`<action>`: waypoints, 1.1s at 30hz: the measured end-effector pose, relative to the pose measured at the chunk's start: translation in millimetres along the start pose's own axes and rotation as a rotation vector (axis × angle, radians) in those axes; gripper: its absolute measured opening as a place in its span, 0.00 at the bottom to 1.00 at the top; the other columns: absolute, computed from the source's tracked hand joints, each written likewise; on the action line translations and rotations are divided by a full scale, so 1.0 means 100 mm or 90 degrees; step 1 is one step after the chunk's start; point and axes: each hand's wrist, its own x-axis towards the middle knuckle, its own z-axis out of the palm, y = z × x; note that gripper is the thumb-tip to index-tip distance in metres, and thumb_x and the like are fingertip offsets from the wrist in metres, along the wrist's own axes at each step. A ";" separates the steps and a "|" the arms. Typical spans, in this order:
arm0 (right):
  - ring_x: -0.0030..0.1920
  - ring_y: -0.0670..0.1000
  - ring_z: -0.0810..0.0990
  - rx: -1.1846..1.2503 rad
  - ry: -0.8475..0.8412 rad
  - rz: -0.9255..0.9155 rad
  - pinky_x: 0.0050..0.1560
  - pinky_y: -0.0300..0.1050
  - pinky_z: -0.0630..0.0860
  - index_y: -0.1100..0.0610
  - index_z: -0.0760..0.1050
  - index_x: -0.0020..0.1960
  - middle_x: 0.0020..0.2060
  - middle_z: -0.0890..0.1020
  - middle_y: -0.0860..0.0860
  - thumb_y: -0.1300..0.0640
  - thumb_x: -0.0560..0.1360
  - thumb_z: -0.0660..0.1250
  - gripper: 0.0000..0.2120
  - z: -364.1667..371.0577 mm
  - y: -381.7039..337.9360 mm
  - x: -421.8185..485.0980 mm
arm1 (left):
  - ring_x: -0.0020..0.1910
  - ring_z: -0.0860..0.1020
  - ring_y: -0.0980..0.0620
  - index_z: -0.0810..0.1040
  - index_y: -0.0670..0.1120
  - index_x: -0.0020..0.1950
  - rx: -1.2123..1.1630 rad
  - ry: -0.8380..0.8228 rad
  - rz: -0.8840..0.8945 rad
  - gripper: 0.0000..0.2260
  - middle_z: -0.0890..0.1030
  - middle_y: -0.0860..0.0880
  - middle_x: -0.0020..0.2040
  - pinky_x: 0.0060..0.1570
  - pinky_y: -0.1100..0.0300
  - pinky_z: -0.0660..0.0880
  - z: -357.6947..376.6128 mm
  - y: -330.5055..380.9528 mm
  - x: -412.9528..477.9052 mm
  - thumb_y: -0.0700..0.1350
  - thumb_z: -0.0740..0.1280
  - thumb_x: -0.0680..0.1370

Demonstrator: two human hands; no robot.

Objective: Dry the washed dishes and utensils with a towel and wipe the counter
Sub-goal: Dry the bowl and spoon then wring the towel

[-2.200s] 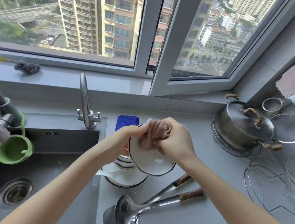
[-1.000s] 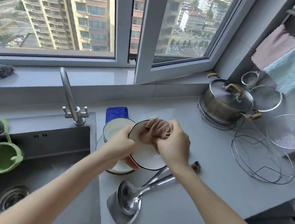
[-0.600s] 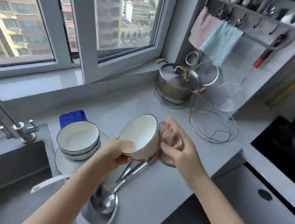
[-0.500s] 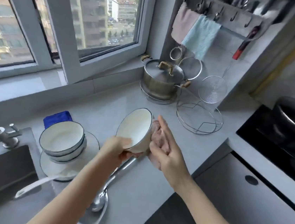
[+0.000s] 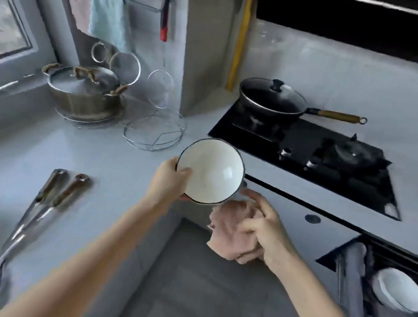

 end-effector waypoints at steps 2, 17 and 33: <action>0.54 0.51 0.81 0.118 -0.050 0.012 0.46 0.47 0.80 0.42 0.71 0.66 0.52 0.83 0.47 0.75 0.69 0.64 0.35 -0.52 0.05 -0.16 | 0.37 0.76 0.52 0.74 0.48 0.53 0.041 -0.066 0.039 0.08 0.78 0.52 0.41 0.22 0.64 0.73 0.53 0.02 -0.18 0.38 0.59 0.78; 0.57 0.47 0.81 0.318 0.342 0.064 0.59 0.45 0.76 0.48 0.75 0.61 0.53 0.84 0.47 0.54 0.56 0.77 0.34 -3.32 1.27 -1.00 | 0.50 0.78 0.49 0.69 0.55 0.63 0.228 -0.764 -0.040 0.24 0.78 0.50 0.54 0.39 0.60 0.78 3.99 0.08 -0.54 0.40 0.64 0.68; 0.43 0.49 0.74 -0.385 0.442 0.522 0.44 0.42 0.68 0.47 0.65 0.71 0.49 0.80 0.47 0.51 0.69 0.69 0.31 -5.28 2.50 -0.72 | 0.42 0.79 0.48 0.75 0.44 0.56 0.314 -0.706 -0.250 0.09 0.81 0.45 0.46 0.39 0.60 0.78 5.80 -0.20 0.09 0.37 0.59 0.80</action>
